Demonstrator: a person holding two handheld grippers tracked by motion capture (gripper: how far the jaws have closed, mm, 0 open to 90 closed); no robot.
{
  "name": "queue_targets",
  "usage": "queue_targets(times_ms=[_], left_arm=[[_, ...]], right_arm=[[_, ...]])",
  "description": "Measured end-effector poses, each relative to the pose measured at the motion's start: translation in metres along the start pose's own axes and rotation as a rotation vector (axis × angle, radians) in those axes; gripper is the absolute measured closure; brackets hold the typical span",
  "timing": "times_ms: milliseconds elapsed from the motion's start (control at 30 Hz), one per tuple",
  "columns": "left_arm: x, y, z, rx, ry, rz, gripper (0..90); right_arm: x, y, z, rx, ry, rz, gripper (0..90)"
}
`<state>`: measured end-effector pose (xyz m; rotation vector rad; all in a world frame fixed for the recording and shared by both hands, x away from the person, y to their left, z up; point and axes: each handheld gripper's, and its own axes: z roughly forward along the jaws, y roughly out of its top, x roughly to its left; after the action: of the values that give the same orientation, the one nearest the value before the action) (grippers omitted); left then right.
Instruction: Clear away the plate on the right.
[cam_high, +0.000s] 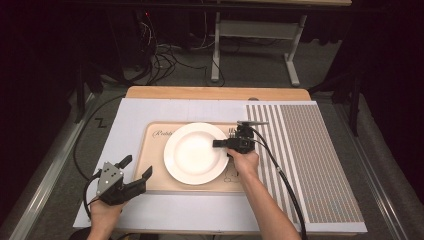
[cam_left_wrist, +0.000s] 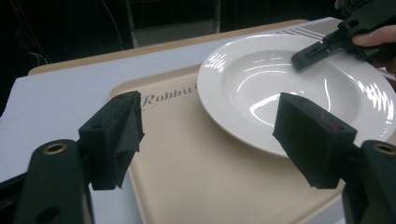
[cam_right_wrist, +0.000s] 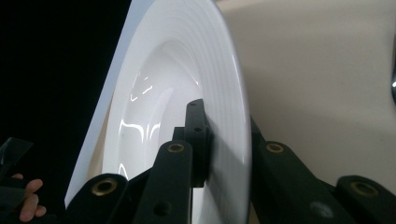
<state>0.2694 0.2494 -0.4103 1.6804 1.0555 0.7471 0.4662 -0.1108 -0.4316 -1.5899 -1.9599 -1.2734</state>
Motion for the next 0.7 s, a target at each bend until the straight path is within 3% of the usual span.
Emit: queue_targets(times_ms=[400, 700], left_arm=[[0.0004, -0.0003, -0.0004, 0.001, 0.000, -0.002, 24.3], [0.0011, -0.0002, -0.0003, 0.002, 0.001, -0.004, 24.3]], right_arm=[[-0.0070, -0.0004, 0.0030, 0.014, 0.002, 0.012, 82.6], [-0.0090, -0.0018, 0.0045, 0.023, -0.040, -0.014, 80.2]])
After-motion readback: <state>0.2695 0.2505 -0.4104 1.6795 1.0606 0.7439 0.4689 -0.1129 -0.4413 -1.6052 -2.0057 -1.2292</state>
